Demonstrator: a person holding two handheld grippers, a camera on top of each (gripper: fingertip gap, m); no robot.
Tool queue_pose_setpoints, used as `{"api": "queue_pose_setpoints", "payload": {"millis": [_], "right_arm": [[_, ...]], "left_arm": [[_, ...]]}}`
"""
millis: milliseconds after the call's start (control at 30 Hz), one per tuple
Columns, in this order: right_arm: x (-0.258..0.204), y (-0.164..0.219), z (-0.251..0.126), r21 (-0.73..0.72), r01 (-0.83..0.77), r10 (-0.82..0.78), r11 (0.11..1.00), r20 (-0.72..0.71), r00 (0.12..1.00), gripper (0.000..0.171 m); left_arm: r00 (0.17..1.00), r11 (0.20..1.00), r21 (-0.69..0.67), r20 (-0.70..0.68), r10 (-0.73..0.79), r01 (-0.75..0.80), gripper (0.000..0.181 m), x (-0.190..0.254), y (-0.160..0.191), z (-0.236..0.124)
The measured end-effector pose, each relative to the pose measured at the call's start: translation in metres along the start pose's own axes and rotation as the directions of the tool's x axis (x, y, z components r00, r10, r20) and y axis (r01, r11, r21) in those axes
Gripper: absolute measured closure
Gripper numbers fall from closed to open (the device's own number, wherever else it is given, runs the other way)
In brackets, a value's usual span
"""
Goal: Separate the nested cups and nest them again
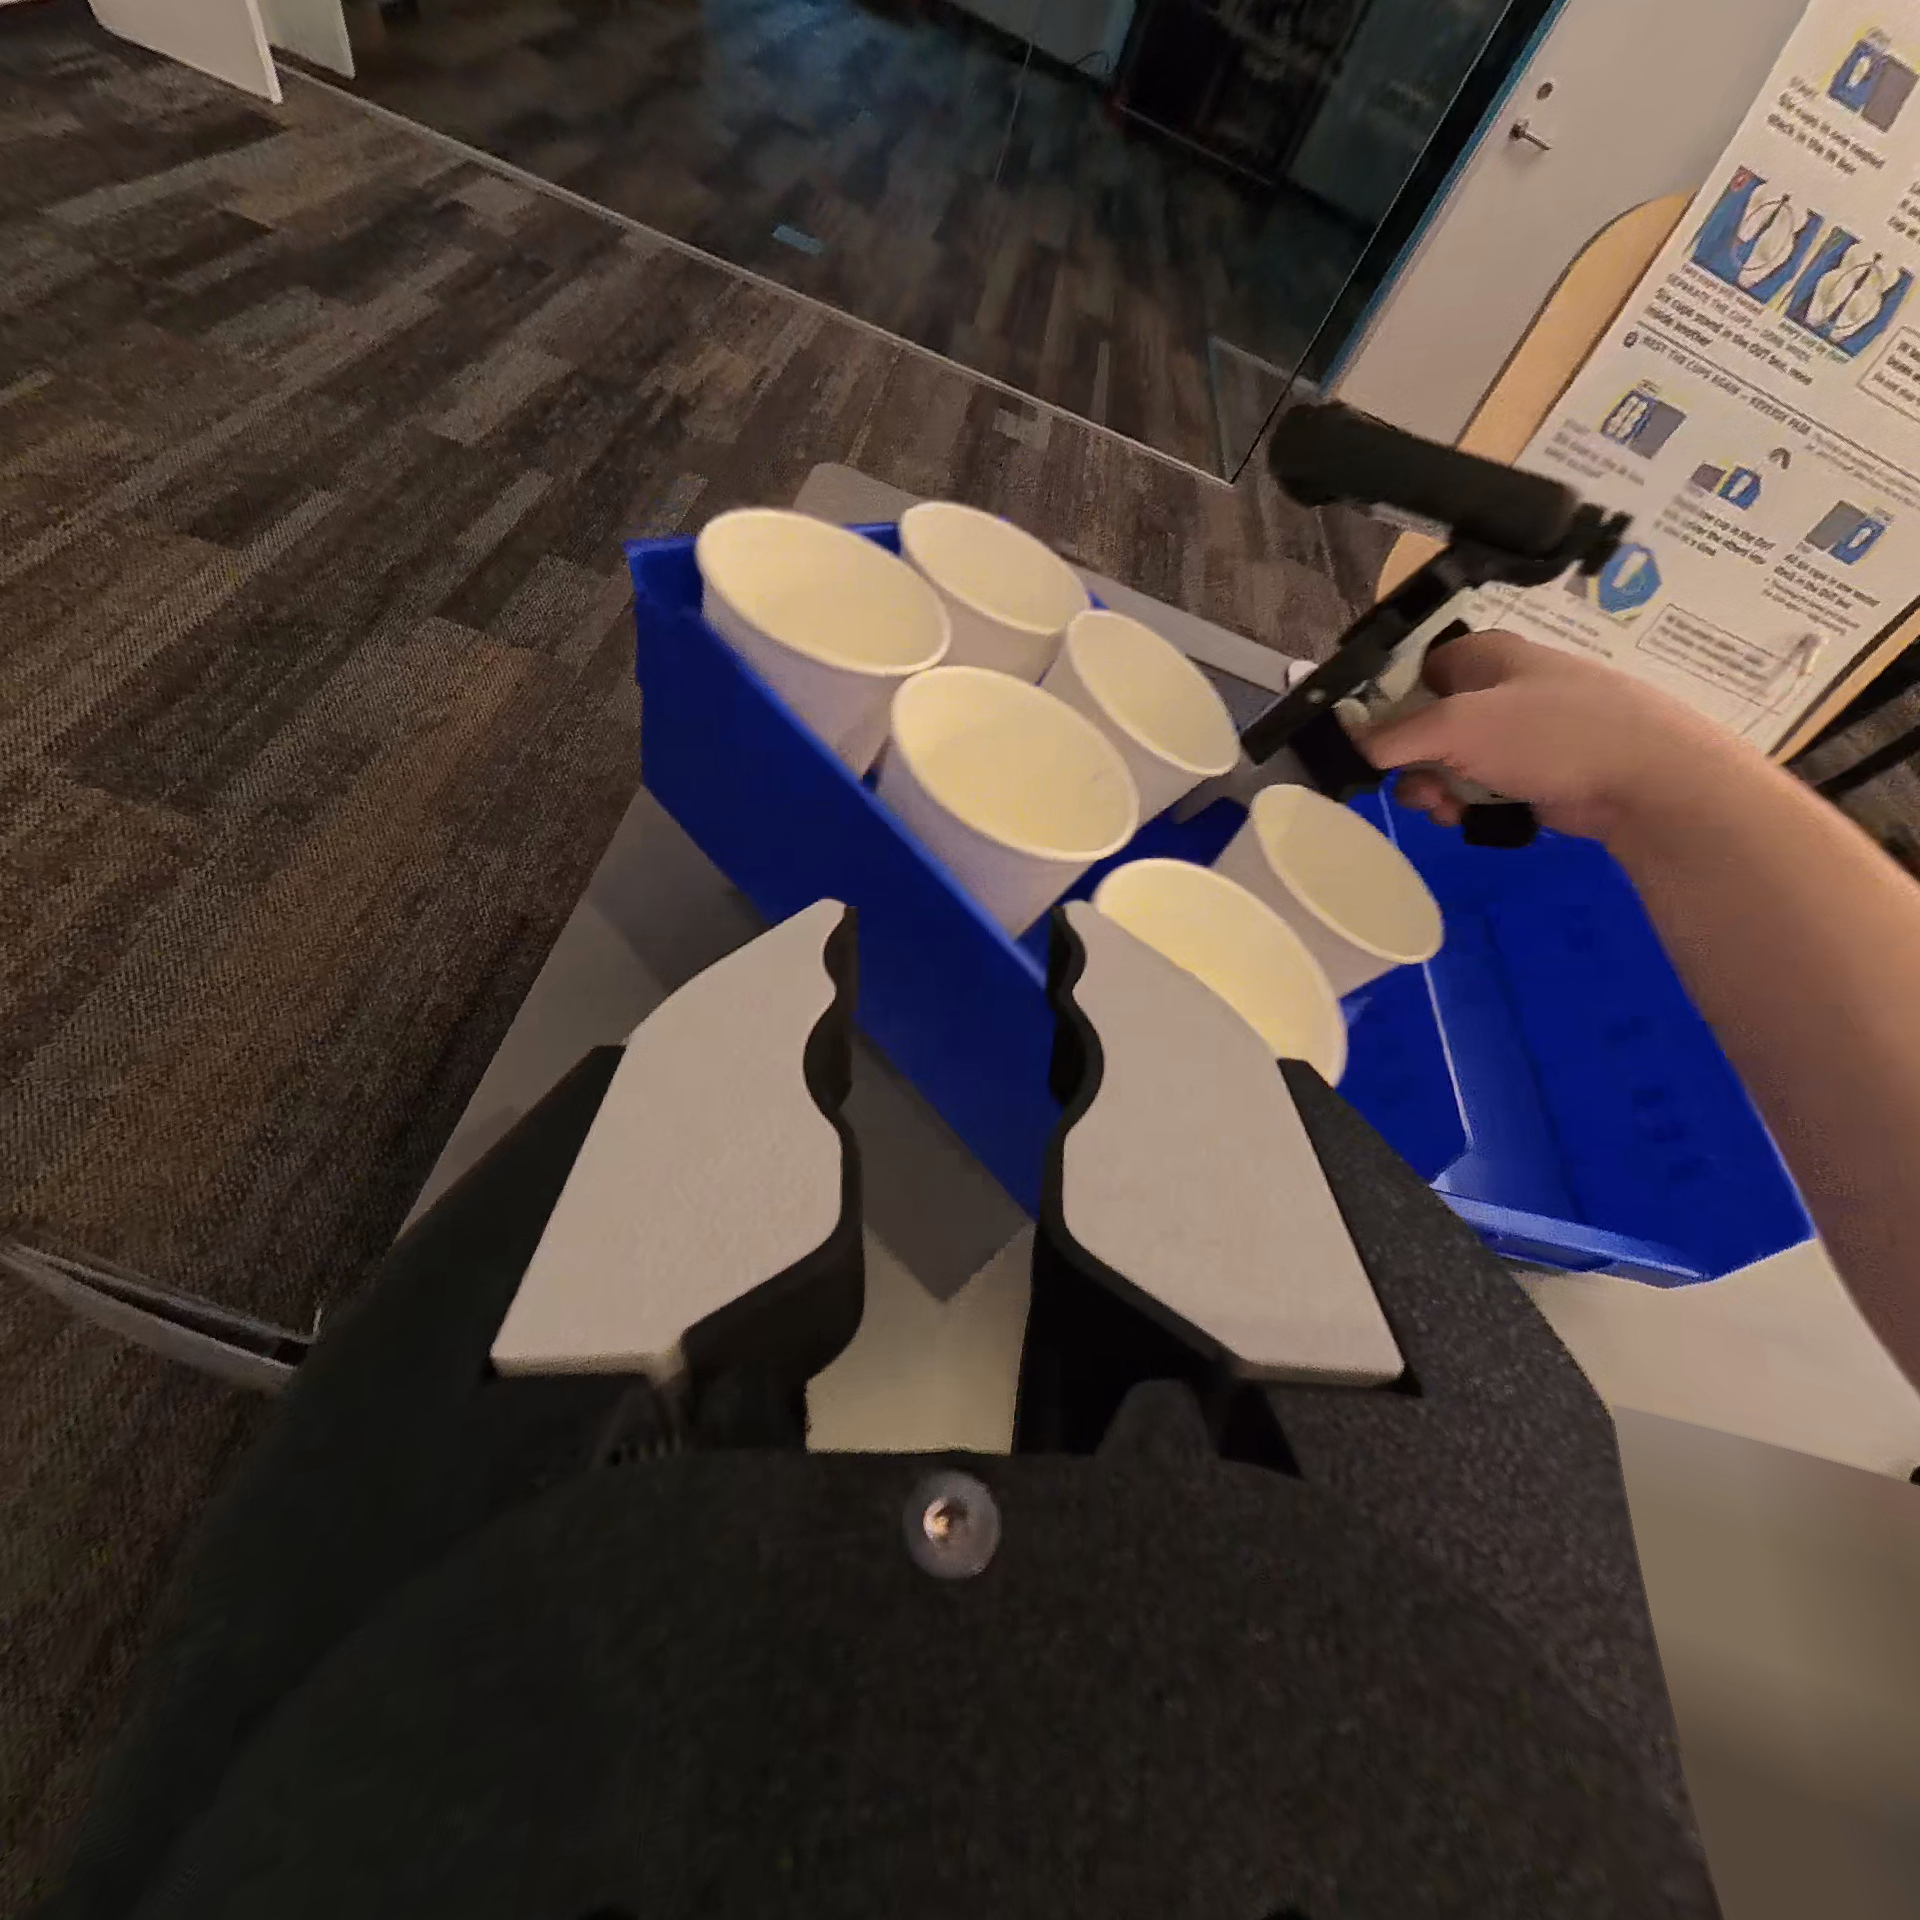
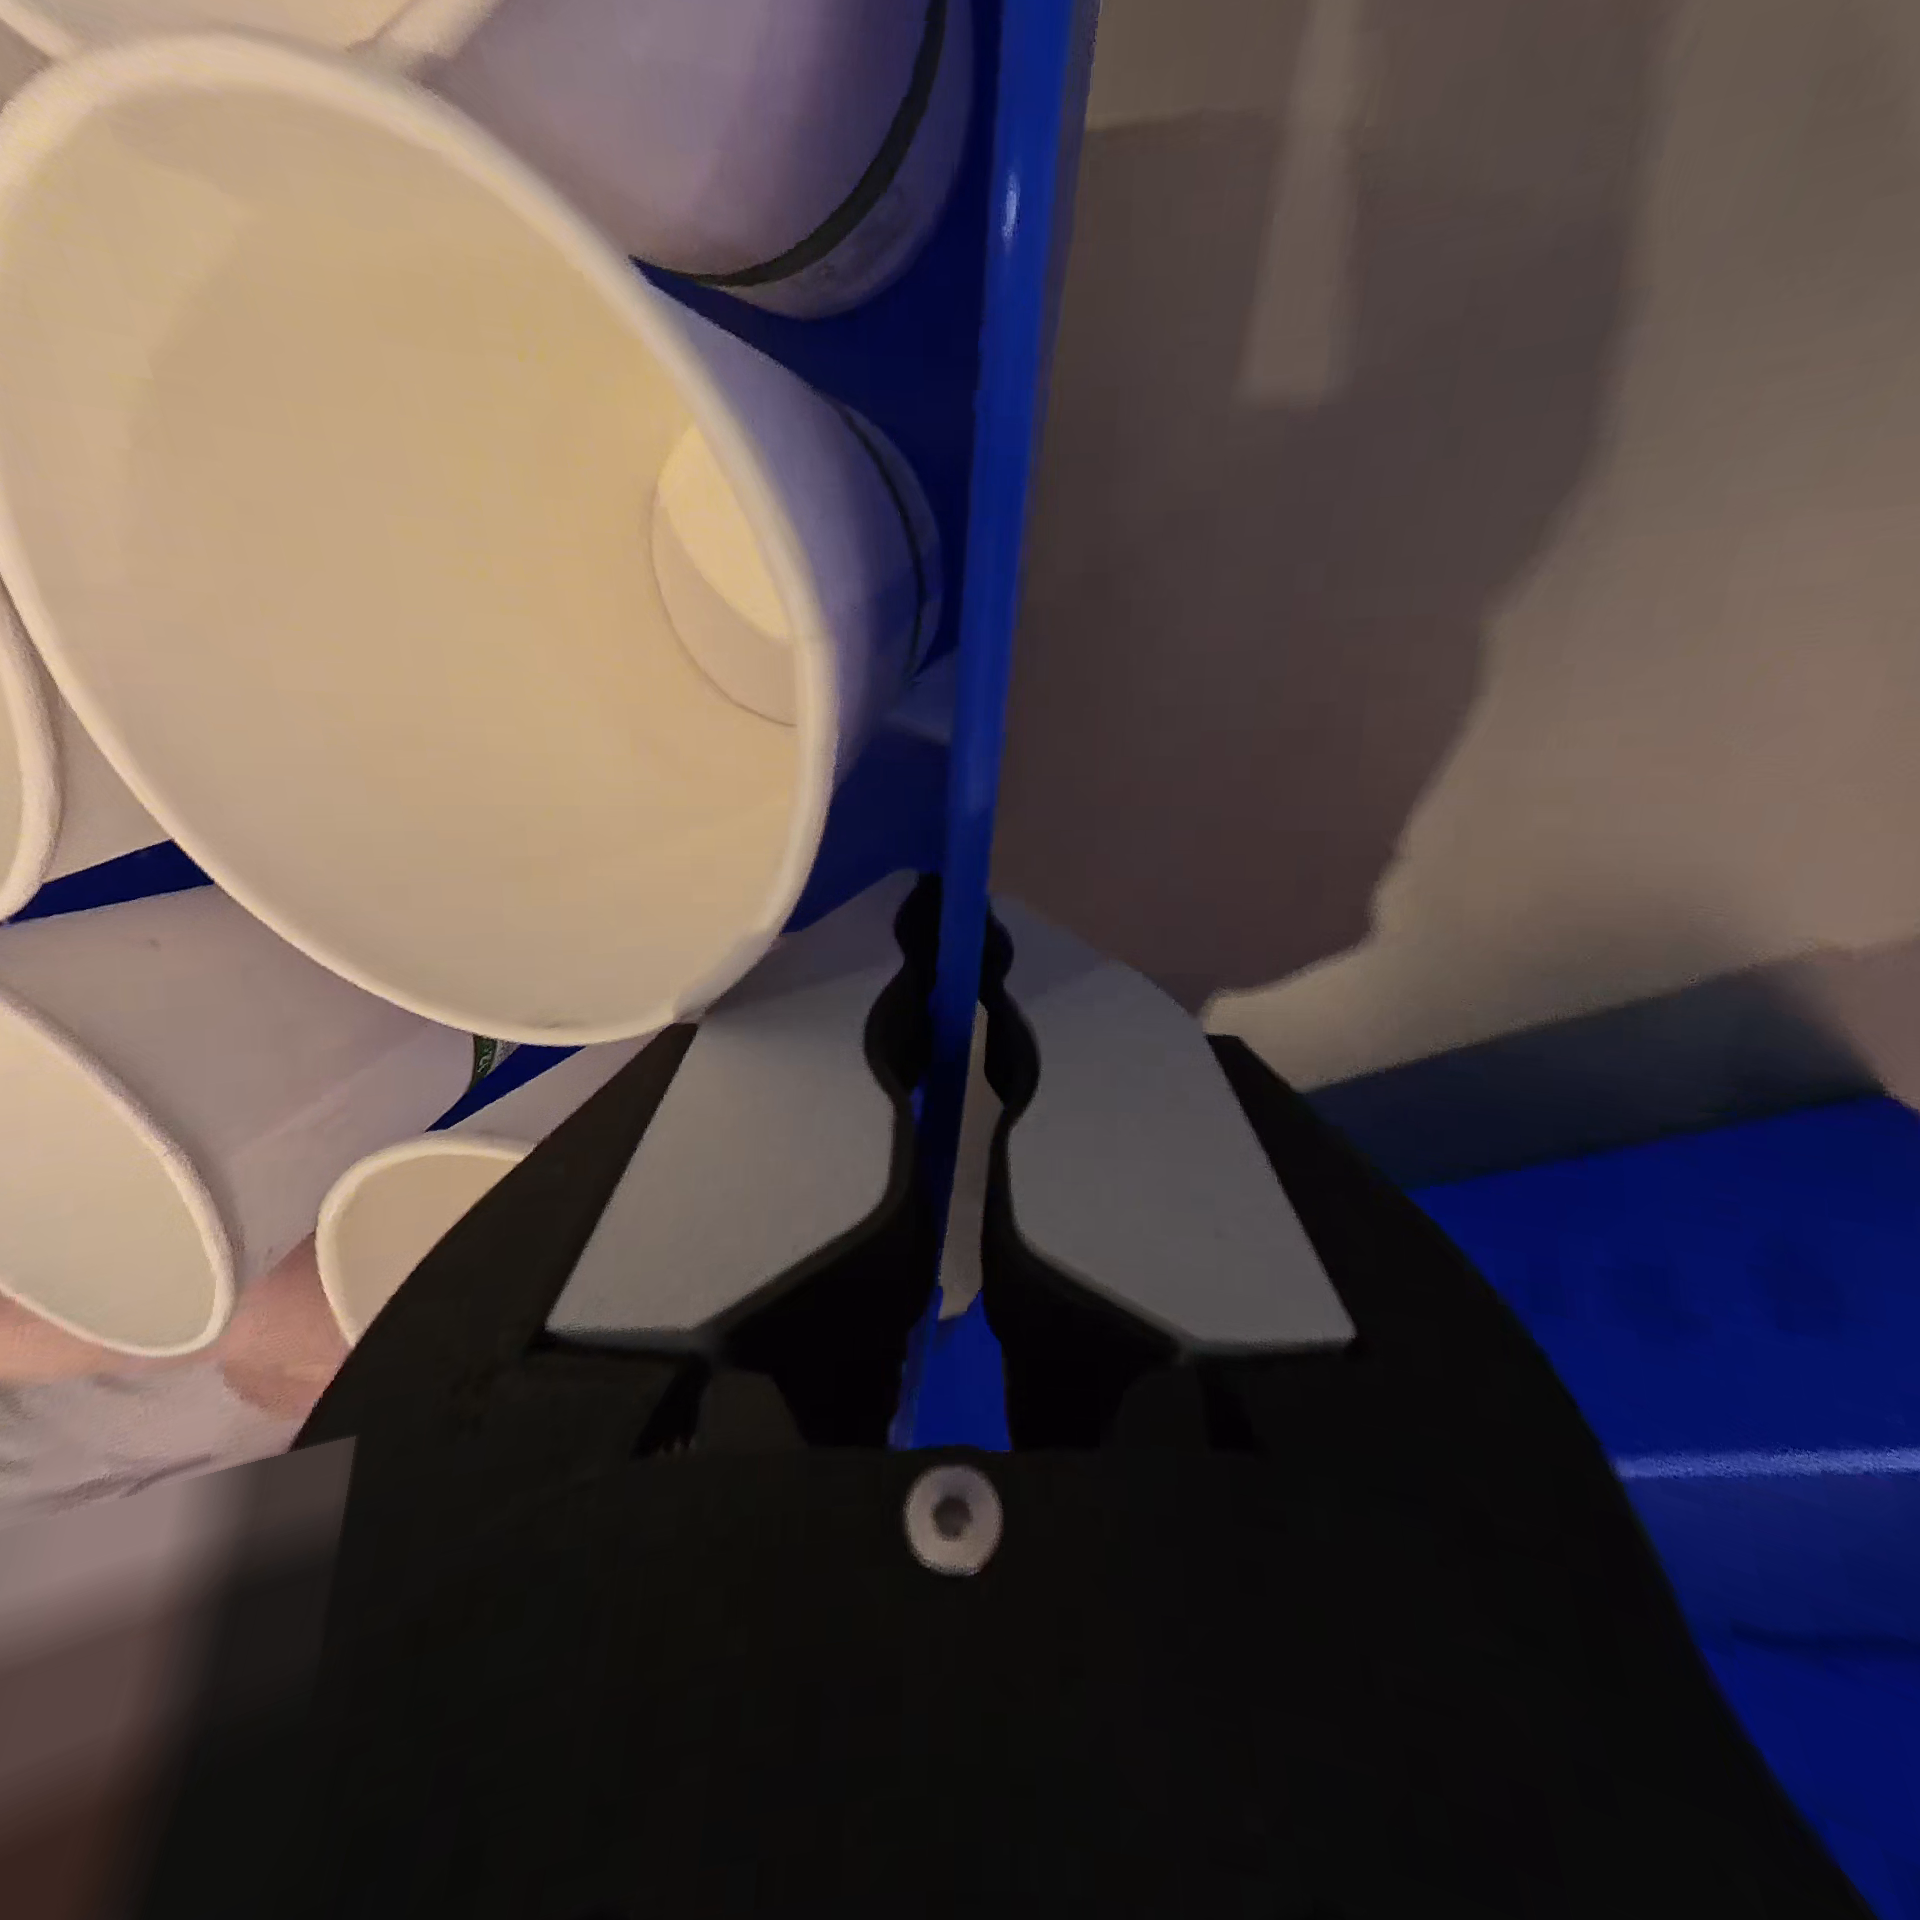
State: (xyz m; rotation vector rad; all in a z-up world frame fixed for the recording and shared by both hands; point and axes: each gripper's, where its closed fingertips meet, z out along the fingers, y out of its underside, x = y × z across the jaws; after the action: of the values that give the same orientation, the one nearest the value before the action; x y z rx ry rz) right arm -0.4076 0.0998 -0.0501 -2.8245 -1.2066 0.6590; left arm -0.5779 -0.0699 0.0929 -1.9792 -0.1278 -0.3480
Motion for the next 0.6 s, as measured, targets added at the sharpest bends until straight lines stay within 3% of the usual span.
{"api": "queue_pose_setpoints", "payload": {"millis": [233, 400, 500, 600], "right_arm": [[0.035, -0.001, 0.039, 0.044, -0.068, 0.072, 0.997, -0.098, 0.993, 0.165], [0.036, 0.002, 0.040, 0.051, -0.023, 0.029, 0.998, -0.124, 0.992, 0.161], [0.039, -0.011, 0.016, 0.167, 0.085, -0.045, 0.982, -0.229, 0.972, 0.164], [0.041, -0.016, -0.046, 0.314, 0.242, -0.093, 0.918, -0.423, 0.901, 0.152]], "left_arm": [[0.996, 0.996, -0.043, -0.045, 0.074, -0.076, 0.146, 0.019, 0.001, 0.011], [0.997, 0.997, -0.035, -0.046, 0.069, -0.071, 0.145, 0.021, -0.001, 0.012], [0.996, 0.996, -0.048, -0.045, 0.078, -0.080, 0.145, 0.023, 0.000, 0.013], [0.993, 0.993, -0.057, -0.058, 0.099, -0.102, 0.145, 0.029, 0.001, 0.014]]}}
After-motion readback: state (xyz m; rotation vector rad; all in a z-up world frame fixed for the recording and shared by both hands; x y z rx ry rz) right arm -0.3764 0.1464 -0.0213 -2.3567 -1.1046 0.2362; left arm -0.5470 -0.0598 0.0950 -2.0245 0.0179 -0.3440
